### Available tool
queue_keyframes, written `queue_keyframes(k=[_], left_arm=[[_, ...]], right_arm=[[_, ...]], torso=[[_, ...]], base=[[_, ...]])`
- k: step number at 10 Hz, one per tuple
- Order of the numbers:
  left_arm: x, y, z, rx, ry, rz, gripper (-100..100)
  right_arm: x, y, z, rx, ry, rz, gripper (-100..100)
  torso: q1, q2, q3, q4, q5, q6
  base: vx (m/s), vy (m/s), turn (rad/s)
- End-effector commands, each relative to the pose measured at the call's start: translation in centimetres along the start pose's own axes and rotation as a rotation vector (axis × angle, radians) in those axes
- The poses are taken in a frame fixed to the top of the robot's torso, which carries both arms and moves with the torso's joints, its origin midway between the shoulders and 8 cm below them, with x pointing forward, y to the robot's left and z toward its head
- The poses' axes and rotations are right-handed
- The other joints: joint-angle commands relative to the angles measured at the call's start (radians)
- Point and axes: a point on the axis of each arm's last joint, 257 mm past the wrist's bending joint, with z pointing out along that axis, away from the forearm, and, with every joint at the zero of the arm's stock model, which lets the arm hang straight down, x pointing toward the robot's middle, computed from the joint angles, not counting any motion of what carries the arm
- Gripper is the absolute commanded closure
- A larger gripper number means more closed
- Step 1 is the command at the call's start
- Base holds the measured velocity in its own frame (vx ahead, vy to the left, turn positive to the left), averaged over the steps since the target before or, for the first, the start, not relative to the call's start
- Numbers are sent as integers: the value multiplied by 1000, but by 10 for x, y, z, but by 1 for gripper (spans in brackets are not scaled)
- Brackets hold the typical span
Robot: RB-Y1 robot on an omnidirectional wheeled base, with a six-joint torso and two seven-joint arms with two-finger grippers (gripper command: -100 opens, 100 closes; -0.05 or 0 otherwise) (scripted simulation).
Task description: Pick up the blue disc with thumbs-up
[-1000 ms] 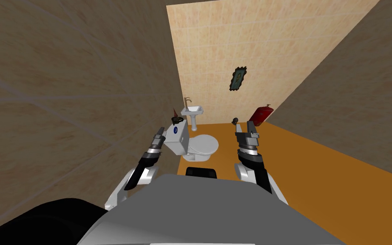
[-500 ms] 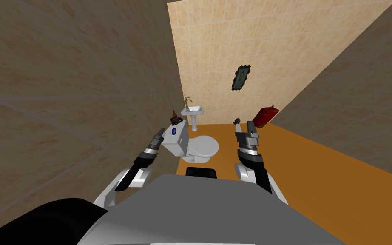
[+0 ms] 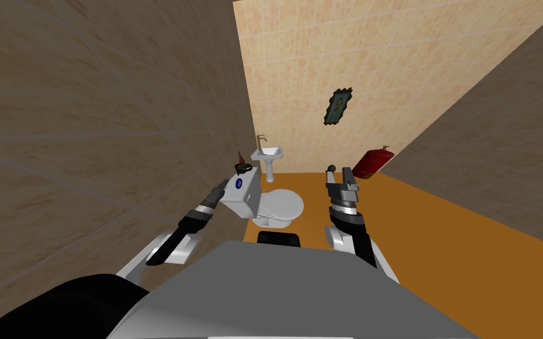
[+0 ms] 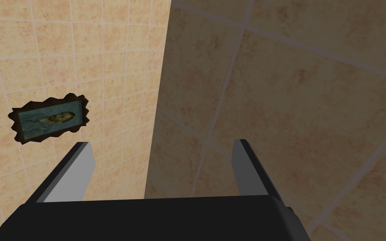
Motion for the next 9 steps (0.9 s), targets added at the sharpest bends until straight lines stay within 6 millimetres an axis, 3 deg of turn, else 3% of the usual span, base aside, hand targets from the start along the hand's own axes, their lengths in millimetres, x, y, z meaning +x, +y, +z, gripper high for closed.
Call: queue_keyframes(k=[1, 9], left_arm=[[0, 8, -2, -35, 37, 39, -100], [2, 35, -10, -161, 186, 185, -100]], right_arm=[[0, 0, 0, 0, 0, 0, 0], [0, 0, 0, 0, 0, 0, 0]], torso=[[0, 0, 0, 0, 0, 0], [1, 1, 1, 0, 0, 0]], base=[[49, -50, 38], [41, -27, 14]])
